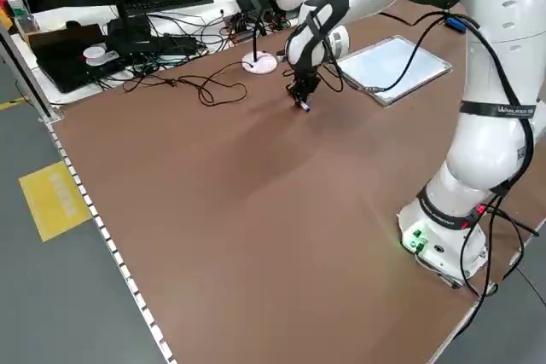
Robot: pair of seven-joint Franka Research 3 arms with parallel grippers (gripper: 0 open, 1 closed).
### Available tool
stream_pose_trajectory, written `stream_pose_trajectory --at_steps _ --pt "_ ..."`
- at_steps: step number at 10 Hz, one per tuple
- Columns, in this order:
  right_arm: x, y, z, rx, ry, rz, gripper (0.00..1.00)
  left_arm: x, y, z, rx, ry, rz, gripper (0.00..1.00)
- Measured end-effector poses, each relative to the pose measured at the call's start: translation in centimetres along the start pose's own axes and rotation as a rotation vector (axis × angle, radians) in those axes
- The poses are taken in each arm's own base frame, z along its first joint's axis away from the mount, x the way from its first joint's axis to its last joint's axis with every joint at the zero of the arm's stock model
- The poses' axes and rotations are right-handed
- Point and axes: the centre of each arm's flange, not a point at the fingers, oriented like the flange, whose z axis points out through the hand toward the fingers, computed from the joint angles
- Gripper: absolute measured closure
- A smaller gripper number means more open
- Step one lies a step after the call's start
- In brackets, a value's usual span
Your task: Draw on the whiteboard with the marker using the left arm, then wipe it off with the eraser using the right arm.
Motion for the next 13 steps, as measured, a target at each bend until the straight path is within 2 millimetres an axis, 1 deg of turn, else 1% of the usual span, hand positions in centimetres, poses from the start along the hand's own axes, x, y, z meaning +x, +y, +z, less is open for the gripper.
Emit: stream_pose_trajectory --at_steps 1,2,4,5,6,7,9,11,12,13 --pt "0.0 0.0 0.0 0.000 0.000 0.000 0.00 0.0 0.0 0.0 0.000 0.001 0.001 0.80" --pt "0.0 0.0 0.0 0.000 0.000 0.000 0.00 0.1 0.1 -0.1 -0.001 0.003 0.002 0.82" --pt "0.0 0.0 0.0 0.000 0.000 0.000 0.00 0.7 0.3 -0.6 -0.004 0.009 0.000 0.82" --pt "0.0 0.0 0.0 0.000 0.000 0.000 0.00 1.3 0.8 -1.2 -0.014 -0.006 -0.016 0.82" --pt "0.0 0.0 0.0 0.000 -0.001 0.000 0.00 2.0 1.9 -2.3 -0.038 -0.036 -0.048 0.82" --pt "0.0 0.0 0.1 -0.001 -0.001 0.000 0.00 2.9 3.5 -3.8 -0.070 -0.079 -0.085 0.82" --pt "0.0 0.0 0.1 -0.001 -0.002 0.000 0.00 4.4 6.7 -7.6 -0.151 -0.183 -0.177 0.82" --pt "0.0 0.0 0.1 -0.001 -0.002 0.000 0.00 5.2 9.9 -11.1 -0.252 -0.272 -0.271 0.82" --pt "0.0 0.0 0.1 -0.001 -0.002 0.000 0.00 5.3 11.4 -12.1 -0.301 -0.301 -0.317 0.82" --pt "0.0 0.0 0.1 -0.001 -0.002 0.000 0.00 5.3 12.9 -12.5 -0.350 -0.331 -0.365 0.82"
